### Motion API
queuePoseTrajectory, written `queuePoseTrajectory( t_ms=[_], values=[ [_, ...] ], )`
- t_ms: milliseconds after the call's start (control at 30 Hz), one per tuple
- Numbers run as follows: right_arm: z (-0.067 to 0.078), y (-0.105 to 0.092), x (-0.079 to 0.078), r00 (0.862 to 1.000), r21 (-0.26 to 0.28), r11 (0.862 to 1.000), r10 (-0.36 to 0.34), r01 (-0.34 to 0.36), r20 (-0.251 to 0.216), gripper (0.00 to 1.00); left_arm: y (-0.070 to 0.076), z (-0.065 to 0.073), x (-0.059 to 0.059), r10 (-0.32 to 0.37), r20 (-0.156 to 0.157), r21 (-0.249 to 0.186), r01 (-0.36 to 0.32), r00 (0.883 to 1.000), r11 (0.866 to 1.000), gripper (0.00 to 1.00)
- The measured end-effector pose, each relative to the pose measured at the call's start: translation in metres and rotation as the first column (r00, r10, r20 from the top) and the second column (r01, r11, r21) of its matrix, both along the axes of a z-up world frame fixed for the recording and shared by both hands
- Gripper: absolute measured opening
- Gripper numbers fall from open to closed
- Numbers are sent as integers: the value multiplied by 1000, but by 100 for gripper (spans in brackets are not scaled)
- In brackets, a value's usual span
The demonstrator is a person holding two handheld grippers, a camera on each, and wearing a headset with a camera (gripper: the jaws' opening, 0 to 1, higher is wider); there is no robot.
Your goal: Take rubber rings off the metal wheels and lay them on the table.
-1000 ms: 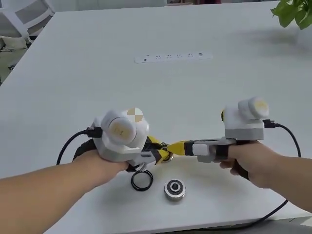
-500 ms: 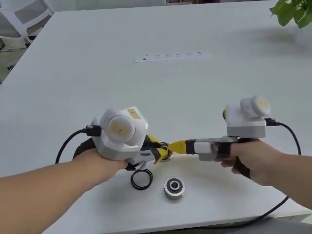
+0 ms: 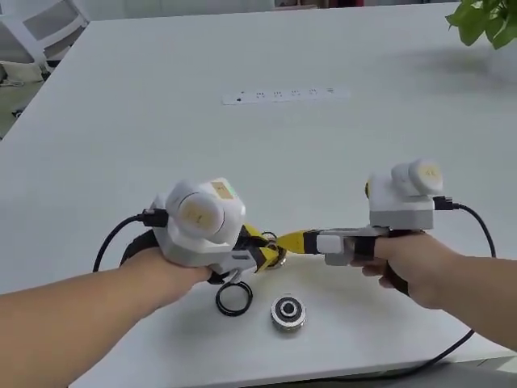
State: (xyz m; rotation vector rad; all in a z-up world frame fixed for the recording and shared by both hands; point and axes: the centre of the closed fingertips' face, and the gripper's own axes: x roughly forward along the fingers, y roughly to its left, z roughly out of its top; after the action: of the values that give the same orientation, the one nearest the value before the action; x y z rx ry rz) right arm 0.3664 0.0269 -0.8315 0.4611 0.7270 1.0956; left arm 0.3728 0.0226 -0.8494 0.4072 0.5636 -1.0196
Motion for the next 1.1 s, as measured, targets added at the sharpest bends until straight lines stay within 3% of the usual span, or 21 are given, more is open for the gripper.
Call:
queuePoseTrajectory(
  t_ms=[333,667,767,1100],
  values=[
    [-1,0,-2,1000,1,1000,9,-9,-3,0,2,4,-3,-8,-14,-16,7,1000,1000,16],
    [5,0,-2,1000,14,1000,9,-9,1,0,6,23,-14,-25,-7,-65,24,1000,998,22],
    [9,0,-2,1000,24,1000,9,-9,6,0,7,35,-18,-20,-9,-108,19,1000,994,24],
    [21,3,-5,1000,54,998,17,-17,6,0,23,59,-25,-1,7,-167,2,1000,986,30]
  ],
)
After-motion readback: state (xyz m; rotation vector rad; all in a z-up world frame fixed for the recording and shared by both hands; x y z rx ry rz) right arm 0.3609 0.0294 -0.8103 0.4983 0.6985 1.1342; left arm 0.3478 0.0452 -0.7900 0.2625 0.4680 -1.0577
